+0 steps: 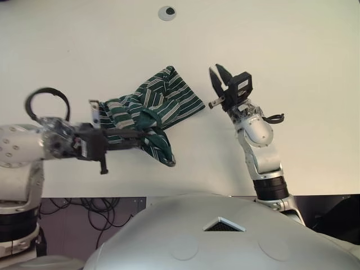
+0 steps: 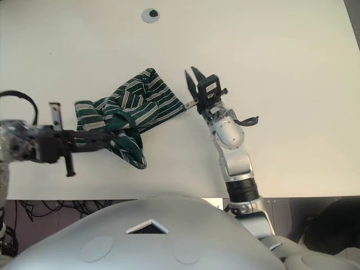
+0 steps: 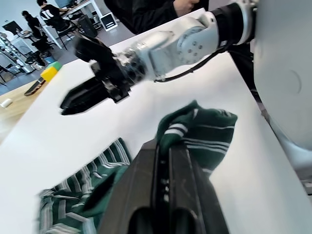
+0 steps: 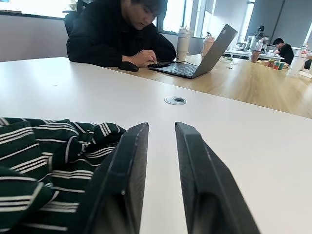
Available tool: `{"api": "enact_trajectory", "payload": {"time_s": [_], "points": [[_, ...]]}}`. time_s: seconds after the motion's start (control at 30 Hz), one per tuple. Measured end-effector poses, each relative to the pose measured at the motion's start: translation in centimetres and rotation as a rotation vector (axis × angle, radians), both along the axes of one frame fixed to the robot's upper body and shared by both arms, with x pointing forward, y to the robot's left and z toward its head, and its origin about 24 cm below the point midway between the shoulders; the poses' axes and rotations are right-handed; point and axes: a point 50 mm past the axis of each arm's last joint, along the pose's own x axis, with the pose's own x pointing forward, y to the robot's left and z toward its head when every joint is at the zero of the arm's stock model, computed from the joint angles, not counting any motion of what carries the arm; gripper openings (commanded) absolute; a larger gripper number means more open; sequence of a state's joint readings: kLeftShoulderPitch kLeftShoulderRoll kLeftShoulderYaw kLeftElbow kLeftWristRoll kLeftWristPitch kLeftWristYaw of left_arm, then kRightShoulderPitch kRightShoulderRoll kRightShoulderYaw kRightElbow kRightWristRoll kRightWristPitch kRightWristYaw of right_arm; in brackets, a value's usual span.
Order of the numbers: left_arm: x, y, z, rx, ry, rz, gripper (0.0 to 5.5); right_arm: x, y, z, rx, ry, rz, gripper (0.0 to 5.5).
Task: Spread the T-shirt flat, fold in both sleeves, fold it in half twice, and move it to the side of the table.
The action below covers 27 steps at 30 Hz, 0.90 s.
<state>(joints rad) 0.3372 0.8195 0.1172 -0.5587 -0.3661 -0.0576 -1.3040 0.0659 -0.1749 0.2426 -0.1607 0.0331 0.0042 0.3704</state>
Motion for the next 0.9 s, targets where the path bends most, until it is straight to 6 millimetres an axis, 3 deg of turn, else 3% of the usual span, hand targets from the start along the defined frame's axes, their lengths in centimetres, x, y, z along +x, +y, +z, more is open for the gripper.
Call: {"api": "enact_trajectory", "payload": {"time_s": [0.1, 0.3, 0.43, 0.57, 0.77, 0.9], "points": [[-0.5, -1.4, -3.0, 0.084, 0.025, -0.054, 0.0, -0.5, -1.5, 0.7, -0.177, -0.034, 0.188, 1.87], [-0.7, -2.7, -6.5, 0.207, 0.049, -0.094, 0.0, -0.8, -0.6, 1.8, -0.473, -0.071, 0.61, 2.56], [-0.5, -3.2, -7.0, 0.222, 0.045, -0.117, 0.0, -0.3, 1.3, 2.1, -0.589, -0.126, 0.775, 2.56], [-0.4, -3.8, -7.3, 0.233, 0.034, -0.14, 0.0, 0.3, 2.6, 1.0, -0.763, -0.164, 0.887, 2.56], [-0.2, -4.7, -7.6, 0.229, 0.025, -0.168, 0.0, 1.2, 5.0, 2.1, -0.746, -0.243, 0.928, 2.56], [-0.1, -5.5, -7.8, 0.222, 0.015, -0.197, 0.0, 1.0, 6.0, 1.0, -0.781, -0.215, 0.99, 2.56]]}}
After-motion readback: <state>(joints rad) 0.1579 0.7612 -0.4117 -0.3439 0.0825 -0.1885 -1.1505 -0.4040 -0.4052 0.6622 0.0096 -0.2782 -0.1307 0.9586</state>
